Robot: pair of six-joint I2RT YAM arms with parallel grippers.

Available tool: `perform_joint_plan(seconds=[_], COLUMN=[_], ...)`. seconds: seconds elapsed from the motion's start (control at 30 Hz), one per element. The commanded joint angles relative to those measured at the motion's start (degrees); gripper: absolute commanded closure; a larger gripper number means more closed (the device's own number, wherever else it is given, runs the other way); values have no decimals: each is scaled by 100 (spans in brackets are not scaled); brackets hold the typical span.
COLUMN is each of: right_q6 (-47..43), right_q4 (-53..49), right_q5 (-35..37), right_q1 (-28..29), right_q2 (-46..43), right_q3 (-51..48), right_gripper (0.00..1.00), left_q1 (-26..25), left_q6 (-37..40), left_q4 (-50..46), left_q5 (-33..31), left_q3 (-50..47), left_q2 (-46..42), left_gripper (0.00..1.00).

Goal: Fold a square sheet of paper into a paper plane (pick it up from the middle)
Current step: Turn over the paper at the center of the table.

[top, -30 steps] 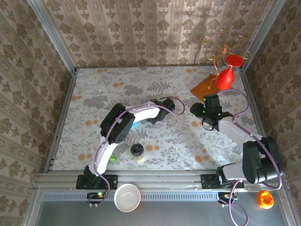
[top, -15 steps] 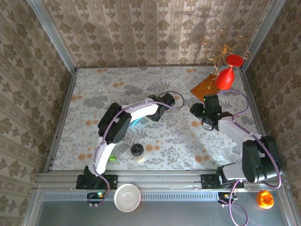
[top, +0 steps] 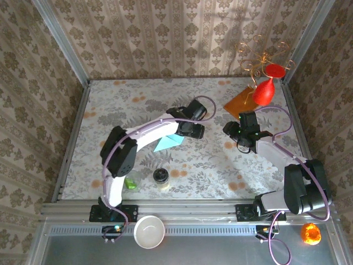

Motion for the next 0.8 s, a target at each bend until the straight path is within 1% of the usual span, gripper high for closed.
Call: perform_joint_plan(seconds=[0.0,0.1,0.17,0.33,0.53,0.77], right_q6=[-15,57,84,91,81,94], right_q4=[-131,49,161,175,156,106], right_q5=[88,-141,-364,-526,-521,-656], right_q1=[-22,-20,-5,82,175,232], right_q2=[62,137,337,621,784,1019], right_q3=[70,52,76,201,294,428], right_gripper=[45,44,44,43,40,41], left_q1=[320,694,930,1451,1858,1994], left_q6=[-538,-796,-962,-1184,-1202,-1099], left_q4=[538,937,1147,1386,1558,1674], left_q5=[749,1107,1352,1433,1490,1681], left_q3=[-533,-1262,-1707,-2509,-2778,-2425], left_q2=[-589,-918,-1087,-1354,-1213,-739], left_gripper=[44,44,44,43,43,43])
